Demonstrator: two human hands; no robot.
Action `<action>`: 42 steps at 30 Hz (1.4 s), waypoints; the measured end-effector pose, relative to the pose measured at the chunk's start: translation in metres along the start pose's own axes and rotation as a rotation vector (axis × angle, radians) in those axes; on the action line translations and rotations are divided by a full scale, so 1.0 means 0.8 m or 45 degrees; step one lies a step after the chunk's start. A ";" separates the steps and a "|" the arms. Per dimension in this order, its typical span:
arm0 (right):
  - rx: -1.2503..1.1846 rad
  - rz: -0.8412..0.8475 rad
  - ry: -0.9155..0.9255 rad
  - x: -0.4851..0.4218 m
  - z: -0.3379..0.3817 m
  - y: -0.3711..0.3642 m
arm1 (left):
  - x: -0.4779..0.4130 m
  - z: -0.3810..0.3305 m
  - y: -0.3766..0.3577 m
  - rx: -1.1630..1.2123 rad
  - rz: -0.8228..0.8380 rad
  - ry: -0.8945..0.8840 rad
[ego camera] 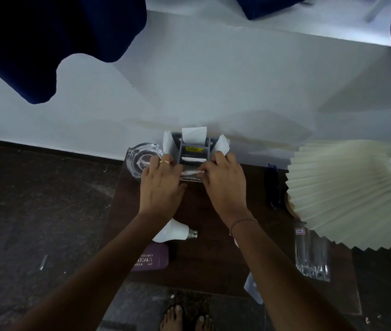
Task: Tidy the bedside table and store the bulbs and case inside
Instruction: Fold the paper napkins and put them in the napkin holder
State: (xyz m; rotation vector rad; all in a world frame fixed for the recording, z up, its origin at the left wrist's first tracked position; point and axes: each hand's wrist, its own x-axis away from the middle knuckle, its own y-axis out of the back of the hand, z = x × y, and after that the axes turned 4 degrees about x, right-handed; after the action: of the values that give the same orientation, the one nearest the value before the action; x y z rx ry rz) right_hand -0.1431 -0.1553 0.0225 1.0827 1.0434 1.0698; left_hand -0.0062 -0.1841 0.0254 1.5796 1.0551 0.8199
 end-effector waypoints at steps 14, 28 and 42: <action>-0.068 0.123 -0.031 0.002 -0.006 -0.003 | -0.010 0.007 0.008 0.060 -0.035 0.000; -0.272 0.092 -0.193 0.063 -0.017 0.023 | 0.053 0.004 0.019 0.367 -0.066 0.262; -0.774 0.190 -0.482 0.144 -0.012 0.014 | 0.095 0.032 0.003 0.638 0.152 0.660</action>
State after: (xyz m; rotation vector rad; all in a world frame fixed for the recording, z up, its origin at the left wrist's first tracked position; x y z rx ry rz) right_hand -0.1347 -0.0392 0.0190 0.8200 0.3006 1.1418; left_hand 0.0466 -0.1237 0.0215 1.9086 1.6454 1.1466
